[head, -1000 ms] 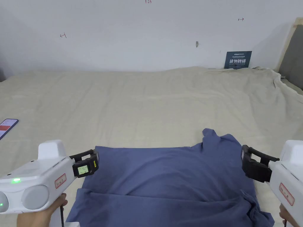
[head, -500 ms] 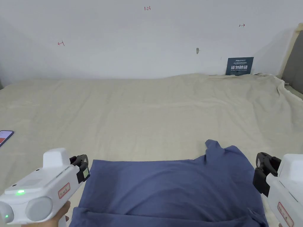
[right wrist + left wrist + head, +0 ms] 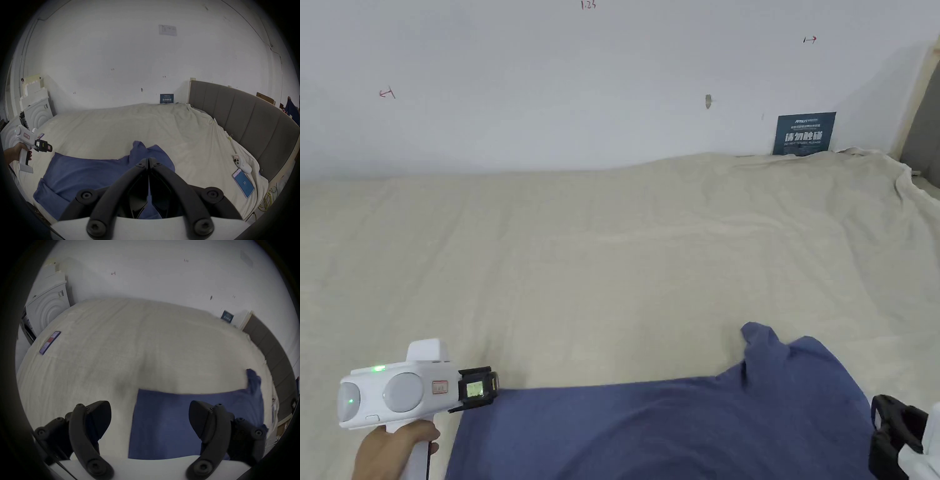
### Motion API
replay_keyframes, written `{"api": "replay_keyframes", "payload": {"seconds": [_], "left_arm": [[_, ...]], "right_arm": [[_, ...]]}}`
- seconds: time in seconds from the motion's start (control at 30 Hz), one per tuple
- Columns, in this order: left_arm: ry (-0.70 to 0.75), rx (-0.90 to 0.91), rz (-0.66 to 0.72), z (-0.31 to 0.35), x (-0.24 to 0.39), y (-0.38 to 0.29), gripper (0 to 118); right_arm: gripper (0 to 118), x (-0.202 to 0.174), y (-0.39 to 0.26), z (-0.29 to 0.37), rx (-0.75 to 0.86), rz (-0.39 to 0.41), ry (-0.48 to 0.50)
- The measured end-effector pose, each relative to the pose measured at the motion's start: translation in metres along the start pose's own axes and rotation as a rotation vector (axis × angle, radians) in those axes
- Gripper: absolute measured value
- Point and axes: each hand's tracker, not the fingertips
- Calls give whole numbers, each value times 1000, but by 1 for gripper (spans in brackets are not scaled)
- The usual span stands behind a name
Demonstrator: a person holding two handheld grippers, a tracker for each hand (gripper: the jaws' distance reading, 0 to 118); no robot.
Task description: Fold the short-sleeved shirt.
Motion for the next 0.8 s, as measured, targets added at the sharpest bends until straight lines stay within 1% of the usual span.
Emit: {"api": "replay_keyframes", "payload": {"seconds": [0.1,0.17,0.2,0.23,0.27,0.3,0.37,0.4,0.43,0.47,0.53,0.57,0.67,0.73,0.77,0.8], "left_arm": [[-5,-32,25,-28,-2,11,102],[7,-42,28,-45,-1,15,98],[19,-49,23,-50,-2,14,93],[28,-59,10,-57,-1,14,82],[35,-71,-5,-62,1,15,65],[37,-74,-7,-65,3,14,58],[17,-114,-36,-72,6,6,57],[53,-80,-60,-70,9,4,55],[44,-75,-78,-67,11,3,53],[36,-80,-74,-61,12,3,42],[35,-75,-83,-59,14,3,18],[30,-72,-87,-58,14,3,3],[13,-66,-79,-48,8,3,0],[-16,-9,-74,-31,6,3,0],[-67,10,-65,-22,5,3,0],[-83,17,-60,-14,5,3,0]], "right_arm": [[0,4,-5,-16,-30,-6,-11],[0,5,-6,-24,-48,-9,-15],[0,6,-7,-27,-54,-11,-16],[0,7,-8,-30,-58,-13,-17],[0,6,-9,-32,-66,-15,-18],[0,7,-9,-34,-71,-19,-17],[0,9,-11,-37,-76,-28,-21],[0,9,-11,-39,-81,-30,-18],[0,11,-11,-41,-86,-32,-17],[0,12,-11,-44,-89,-32,-17],[0,16,-8,-53,-102,-31,-12],[0,19,-6,-60,-109,-34,-6],[0,28,6,-87,-131,-40,3],[0,35,14,-110,-157,-28,13],[1,39,17,-124,-161,-35,16],[5,41,20,-137,-171,-40,20]]}}
